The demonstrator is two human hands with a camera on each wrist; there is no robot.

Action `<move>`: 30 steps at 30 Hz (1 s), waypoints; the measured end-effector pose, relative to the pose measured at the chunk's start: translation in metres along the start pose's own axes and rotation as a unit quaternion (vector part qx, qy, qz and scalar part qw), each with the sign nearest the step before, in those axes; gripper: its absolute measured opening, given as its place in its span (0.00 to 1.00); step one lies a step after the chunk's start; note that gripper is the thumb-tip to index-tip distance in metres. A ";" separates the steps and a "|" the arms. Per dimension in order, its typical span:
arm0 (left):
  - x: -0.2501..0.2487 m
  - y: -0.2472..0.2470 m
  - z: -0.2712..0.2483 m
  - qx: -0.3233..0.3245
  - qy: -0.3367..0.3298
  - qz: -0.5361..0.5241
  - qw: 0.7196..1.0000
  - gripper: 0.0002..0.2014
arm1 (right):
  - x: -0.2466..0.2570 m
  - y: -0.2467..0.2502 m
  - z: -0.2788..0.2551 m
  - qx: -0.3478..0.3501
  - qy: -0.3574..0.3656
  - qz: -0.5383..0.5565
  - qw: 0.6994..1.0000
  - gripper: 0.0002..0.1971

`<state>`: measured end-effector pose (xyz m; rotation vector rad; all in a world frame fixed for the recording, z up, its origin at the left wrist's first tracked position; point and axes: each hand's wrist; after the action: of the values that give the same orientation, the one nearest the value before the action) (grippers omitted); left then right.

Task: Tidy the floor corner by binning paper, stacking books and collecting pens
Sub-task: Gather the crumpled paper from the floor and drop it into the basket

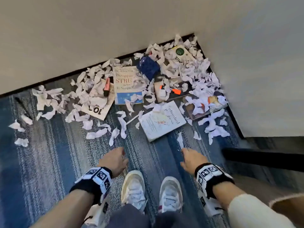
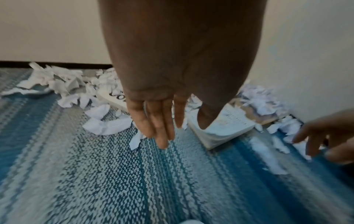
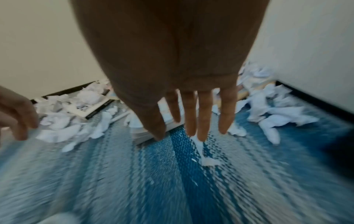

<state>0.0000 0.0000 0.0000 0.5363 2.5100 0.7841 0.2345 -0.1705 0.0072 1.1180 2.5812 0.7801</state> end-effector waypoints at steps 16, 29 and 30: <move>0.086 -0.045 0.180 -0.230 -0.010 0.138 0.963 0.25 | 0.015 0.006 0.177 -0.096 -0.017 -0.166 0.981 0.12; -0.061 -0.020 0.159 -0.233 -0.261 0.151 0.924 0.19 | -0.084 -0.017 0.145 -0.283 -0.078 0.226 0.929 0.30; -0.077 -0.012 0.159 -0.218 -0.285 0.197 0.912 0.23 | -0.096 -0.021 0.145 -0.278 -0.093 0.227 0.929 0.32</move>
<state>0.1436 0.0221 -0.1007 0.9593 1.6438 1.1056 0.3448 -0.1968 -0.1261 1.5038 1.7764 1.3210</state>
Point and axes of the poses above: each hand's wrist, its own z-axis towards the middle knuckle, its own y-axis out of the back of the hand, x = y × z, and after that the axes turned 7 degrees about -y, right-handed
